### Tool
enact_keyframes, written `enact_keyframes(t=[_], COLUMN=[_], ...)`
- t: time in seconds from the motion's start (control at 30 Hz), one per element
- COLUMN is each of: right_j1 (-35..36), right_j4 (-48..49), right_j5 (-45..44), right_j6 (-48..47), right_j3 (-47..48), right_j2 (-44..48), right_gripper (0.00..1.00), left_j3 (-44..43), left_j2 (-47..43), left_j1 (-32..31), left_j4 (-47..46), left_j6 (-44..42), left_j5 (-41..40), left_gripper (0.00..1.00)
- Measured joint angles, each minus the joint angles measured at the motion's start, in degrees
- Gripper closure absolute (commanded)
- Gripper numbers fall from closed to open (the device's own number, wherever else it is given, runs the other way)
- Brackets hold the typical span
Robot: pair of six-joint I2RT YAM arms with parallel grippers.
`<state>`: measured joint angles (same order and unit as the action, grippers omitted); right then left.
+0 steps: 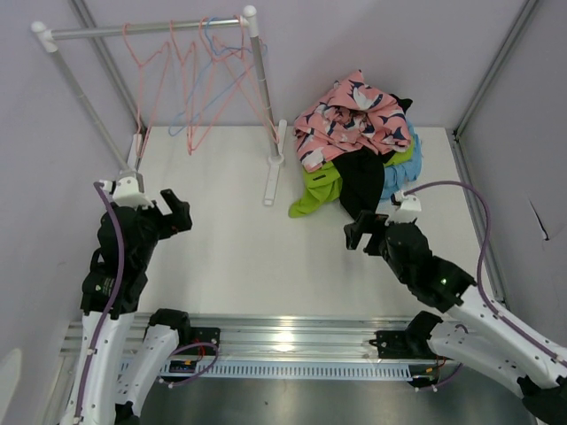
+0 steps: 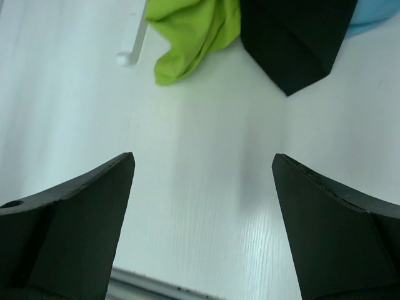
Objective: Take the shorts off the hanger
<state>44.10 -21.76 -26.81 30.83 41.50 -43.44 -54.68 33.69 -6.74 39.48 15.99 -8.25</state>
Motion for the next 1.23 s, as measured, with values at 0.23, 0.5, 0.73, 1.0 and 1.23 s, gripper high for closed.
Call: enact_keyframes(t=[0.23, 0.5, 0.73, 1.0, 1.23], right_j1=[4.94, 5.22, 5.29, 5.29, 5.29], right_j4=[-3.43, 1.42, 2.54, 3.41, 3.02], right_j5=[-3.23, 0.35, 1.42, -0.72, 0.0], right_j6=[-0.04, -7.5, -14.64, -17.75, -17.88], right_j3=[-0.96, -0.57, 6.67, 9.16, 9.14], right_j2=[9.77, 12.07, 10.8, 11.74, 11.82], right_gripper=[0.01, 0.01, 0.01, 0.01, 0.02], left_j3=[12.31, 18.88, 11.91, 6.73, 10.73], left_j2=[-1.33, -1.88, -6.56, -3.43, -4.68], left_j1=[0.0, 0.0, -0.04, -0.04, -0.04], left_j4=[-14.03, -25.09, -28.59, -26.43, -25.44], left_j6=[-3.54, -4.98, -3.96, -4.68, -5.11], left_j5=[-2.67, -5.42, 10.1, 6.21, 2.4], left_gripper=[0.01, 0.01, 0.01, 0.01, 0.01])
